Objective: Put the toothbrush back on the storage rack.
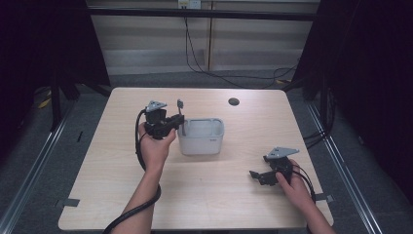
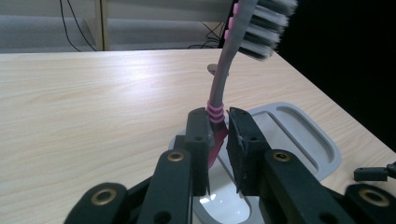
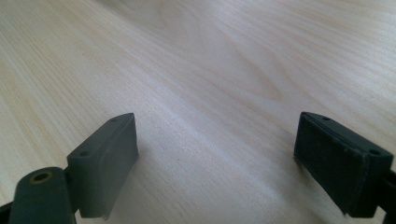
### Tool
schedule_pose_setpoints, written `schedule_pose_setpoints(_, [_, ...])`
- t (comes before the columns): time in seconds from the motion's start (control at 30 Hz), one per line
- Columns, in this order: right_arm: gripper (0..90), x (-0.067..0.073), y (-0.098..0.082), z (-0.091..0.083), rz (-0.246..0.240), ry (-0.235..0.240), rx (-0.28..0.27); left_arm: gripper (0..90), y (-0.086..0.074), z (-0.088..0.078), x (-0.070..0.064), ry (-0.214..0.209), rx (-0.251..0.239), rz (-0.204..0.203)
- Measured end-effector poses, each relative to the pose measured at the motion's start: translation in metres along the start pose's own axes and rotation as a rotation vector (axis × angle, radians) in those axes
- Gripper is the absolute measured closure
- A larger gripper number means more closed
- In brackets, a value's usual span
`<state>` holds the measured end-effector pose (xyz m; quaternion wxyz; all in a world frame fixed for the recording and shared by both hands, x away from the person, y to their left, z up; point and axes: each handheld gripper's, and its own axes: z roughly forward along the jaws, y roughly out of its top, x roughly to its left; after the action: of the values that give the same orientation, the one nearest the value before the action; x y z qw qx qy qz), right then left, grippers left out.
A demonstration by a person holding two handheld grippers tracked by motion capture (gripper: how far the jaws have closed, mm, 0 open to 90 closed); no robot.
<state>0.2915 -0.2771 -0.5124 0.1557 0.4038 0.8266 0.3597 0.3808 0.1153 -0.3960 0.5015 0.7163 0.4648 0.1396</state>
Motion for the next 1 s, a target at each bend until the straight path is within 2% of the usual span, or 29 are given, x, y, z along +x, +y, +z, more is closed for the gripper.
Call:
schedule_pose_setpoints(0.57, [12.9, 0.0, 0.0, 0.0, 0.0, 0.0, 0.0, 78.4, -0.0063, 0.0011, -0.001, -0.001, 0.026, 0.003])
schedule_pose_setpoints(0.83, [13.0, 0.0, 0.0, 0.0, -0.001, 0.0, 0.0, 72.7, -0.0076, -0.0024, 0.0004, 0.012, 0.035, 0.025])
schedule_pose_setpoints(1.0, [12.9, 0.0, 0.0, 0.0, 0.0, 0.0, 0.0, 68.2, -0.0063, -0.0058, 0.0031, 0.016, 0.035, 0.026])
